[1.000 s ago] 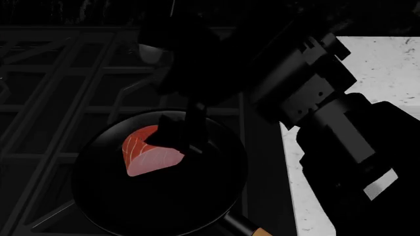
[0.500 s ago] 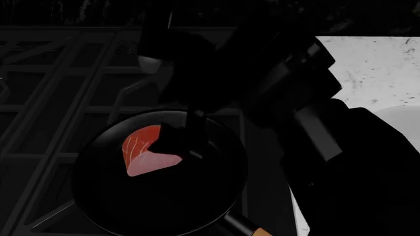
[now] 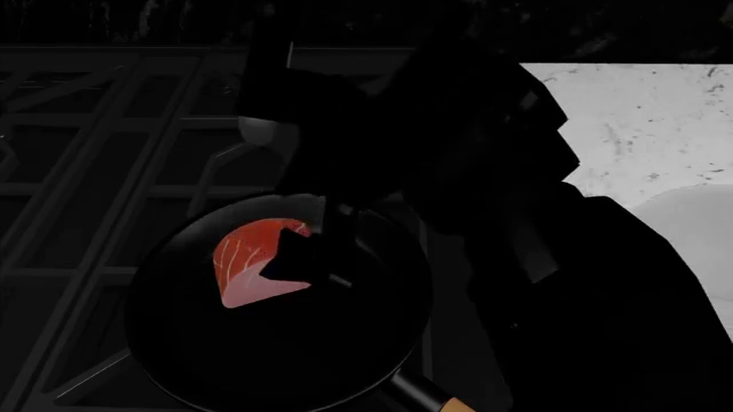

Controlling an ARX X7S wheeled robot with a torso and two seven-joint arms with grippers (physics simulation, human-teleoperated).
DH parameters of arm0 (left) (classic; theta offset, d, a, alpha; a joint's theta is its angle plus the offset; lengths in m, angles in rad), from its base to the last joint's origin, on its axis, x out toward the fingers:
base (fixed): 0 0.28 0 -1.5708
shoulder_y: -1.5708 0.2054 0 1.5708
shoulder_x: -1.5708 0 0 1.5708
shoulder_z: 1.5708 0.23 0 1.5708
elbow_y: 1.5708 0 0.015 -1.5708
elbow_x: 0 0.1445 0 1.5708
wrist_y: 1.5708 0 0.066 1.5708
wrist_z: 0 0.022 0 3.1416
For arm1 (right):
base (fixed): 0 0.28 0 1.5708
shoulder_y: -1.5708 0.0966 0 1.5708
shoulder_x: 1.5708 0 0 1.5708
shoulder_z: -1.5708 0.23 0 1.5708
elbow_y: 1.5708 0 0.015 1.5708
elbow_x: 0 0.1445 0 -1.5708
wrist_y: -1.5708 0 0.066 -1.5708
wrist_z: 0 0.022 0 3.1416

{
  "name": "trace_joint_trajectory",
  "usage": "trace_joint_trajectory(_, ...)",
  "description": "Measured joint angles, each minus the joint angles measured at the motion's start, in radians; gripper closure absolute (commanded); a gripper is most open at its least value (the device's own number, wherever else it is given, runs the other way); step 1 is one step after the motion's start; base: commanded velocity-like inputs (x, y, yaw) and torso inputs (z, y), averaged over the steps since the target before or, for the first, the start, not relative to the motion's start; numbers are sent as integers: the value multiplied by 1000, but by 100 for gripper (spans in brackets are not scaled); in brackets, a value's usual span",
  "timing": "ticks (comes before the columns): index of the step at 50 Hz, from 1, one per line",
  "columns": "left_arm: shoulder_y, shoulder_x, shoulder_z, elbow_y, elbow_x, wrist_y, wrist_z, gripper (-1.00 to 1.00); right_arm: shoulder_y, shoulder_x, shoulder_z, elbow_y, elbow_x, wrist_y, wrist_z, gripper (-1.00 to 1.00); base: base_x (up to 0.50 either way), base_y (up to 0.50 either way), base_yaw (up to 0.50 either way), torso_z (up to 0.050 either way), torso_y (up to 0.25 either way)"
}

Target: Pick the pork loin from the pan and place it in the bowl.

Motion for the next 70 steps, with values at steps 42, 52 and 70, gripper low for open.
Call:
trace_joint_trajectory(42,26,-3,-12,-70,-23,75,-14,-100,-22,-6,-87,13,58,-8,25,-100,0,0,0,0,0)
trace_joint_trajectory(52,26,-4,-11,-89,-29,90,-16,-100,-30,-6,-91,15,55,-7,29,-100,0,0,0,0,0)
trace_joint_trajectory(70,41,-7,-20,-120,-40,122,-22,-100,-39,-4,-93,3,48,-4,39,-100,0,0,0,0,0)
